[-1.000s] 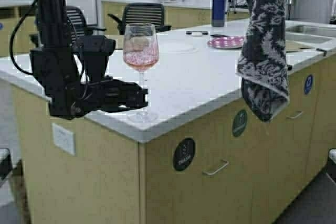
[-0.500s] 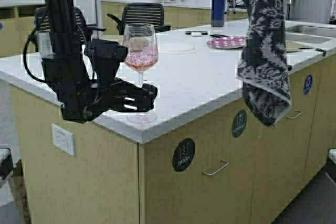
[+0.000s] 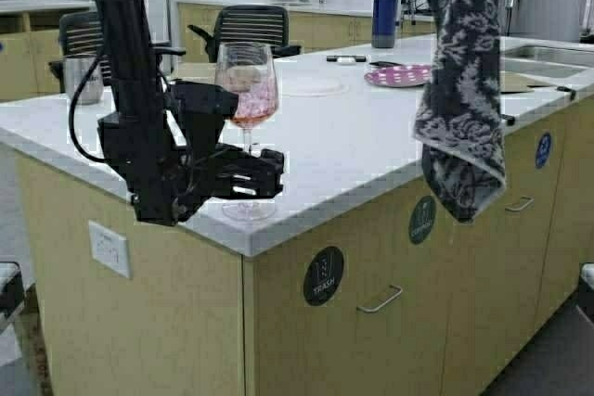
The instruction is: Get the cloth and wipe up the spill under the wine glass
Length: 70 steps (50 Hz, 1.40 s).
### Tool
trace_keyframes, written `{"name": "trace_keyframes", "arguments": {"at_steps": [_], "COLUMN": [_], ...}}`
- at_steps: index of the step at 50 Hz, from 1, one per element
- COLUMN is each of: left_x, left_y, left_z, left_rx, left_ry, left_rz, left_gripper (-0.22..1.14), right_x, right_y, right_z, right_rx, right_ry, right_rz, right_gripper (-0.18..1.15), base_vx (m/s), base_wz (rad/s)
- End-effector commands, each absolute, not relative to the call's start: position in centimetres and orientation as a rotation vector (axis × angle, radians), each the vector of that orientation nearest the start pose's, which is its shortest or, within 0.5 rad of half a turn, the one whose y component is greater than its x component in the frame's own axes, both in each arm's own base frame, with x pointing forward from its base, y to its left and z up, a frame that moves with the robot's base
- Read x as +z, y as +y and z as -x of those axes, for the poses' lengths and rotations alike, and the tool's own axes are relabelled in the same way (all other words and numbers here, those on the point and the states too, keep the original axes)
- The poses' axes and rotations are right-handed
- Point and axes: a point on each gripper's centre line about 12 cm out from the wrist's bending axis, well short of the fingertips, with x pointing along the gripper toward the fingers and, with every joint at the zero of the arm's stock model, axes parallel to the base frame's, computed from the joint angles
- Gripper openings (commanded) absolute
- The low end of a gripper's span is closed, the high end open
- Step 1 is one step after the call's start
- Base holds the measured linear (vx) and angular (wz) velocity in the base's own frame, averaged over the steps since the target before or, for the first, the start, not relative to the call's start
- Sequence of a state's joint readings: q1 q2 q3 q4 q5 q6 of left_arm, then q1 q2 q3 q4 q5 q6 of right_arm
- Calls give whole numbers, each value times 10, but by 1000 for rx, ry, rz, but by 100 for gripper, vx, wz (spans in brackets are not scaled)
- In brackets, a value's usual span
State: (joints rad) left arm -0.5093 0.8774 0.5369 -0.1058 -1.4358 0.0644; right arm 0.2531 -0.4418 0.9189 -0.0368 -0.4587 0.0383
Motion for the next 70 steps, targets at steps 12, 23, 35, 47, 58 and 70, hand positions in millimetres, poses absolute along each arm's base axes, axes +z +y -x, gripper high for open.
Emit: {"name": "trace_keyframes", "arguments": {"at_steps": [12,23,35,47,58,70], "left_x": [-10,-3,28,74,114,163], "left_y": [-207,-206,-205,-195,-176,-168], "left_z": [-403,-404,-402,-382,-349,-329], "left_rx": [-364,-356,-355,-357,-360,-376], "left_ry": [-99,-107,-151,-183,-189,-179], "left_rz": [-15,-10,7,19,37,82], "left_gripper": [80,39,18,17,16,16], "right_x": [295,299,327,339,323,286], "right_y": [81,86,98,112,130,161], "right_z": [-302,-321,-370,-425,-456,-470], "right_rx": [272,272,271,272,293,347], "right_ry": [-23,-34,-89,-131,-127,-111], "right_rz": [-12,-19,-61,-75,-76,-79], "right_gripper": [6,6,6,6,6,6], "base_vx": [0,0,0,0,0,0], "base_wz": [0,0,0,0,0,0]}}
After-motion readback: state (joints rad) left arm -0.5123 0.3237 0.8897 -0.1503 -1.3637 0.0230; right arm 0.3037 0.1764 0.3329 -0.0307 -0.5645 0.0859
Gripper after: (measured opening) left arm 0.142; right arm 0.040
